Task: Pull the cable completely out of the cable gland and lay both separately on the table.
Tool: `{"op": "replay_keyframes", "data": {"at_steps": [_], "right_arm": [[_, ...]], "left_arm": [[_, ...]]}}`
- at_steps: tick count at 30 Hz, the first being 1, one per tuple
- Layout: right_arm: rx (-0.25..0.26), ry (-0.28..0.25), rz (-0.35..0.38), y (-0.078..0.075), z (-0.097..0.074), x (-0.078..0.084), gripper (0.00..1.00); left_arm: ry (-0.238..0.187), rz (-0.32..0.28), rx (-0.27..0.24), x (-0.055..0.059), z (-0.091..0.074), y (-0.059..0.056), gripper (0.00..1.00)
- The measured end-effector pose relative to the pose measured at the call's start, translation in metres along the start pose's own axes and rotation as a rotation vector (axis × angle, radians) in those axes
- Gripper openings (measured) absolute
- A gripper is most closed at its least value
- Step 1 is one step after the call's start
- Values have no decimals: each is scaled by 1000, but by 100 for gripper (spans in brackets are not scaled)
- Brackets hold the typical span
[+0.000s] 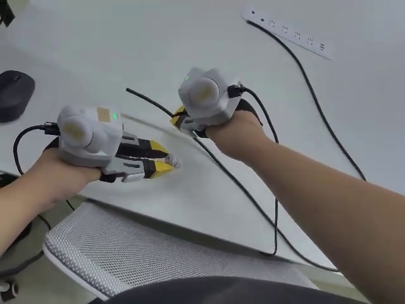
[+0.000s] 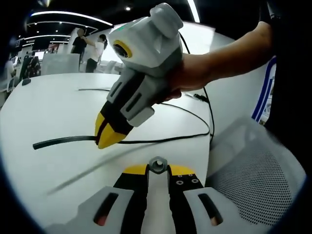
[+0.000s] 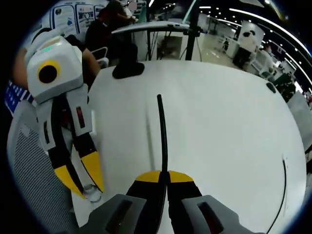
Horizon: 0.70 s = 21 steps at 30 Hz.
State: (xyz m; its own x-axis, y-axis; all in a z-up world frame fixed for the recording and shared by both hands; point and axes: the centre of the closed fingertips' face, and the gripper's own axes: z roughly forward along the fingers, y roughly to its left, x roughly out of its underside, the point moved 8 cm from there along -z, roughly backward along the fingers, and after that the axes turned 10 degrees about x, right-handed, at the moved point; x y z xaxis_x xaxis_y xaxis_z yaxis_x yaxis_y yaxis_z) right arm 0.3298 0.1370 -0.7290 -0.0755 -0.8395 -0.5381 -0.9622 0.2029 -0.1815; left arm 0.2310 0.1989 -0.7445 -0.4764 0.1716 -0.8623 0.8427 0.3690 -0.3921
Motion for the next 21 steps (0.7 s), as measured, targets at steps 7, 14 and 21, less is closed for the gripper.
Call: {"op": "replay_keyframes", "data": {"at_steps": [7,14,21], "right_arm": [[-23,13,-15,4,9,0,0],[-32,7,-25,6,12,1,0],[-32,5,-34,5,15,3,0]], "left_arm": [[11,-14,-15,8,-3,6,15],[36,-7,-32,14,-2,10,15],[42,-15,-46,19,-2,14,15]]}}
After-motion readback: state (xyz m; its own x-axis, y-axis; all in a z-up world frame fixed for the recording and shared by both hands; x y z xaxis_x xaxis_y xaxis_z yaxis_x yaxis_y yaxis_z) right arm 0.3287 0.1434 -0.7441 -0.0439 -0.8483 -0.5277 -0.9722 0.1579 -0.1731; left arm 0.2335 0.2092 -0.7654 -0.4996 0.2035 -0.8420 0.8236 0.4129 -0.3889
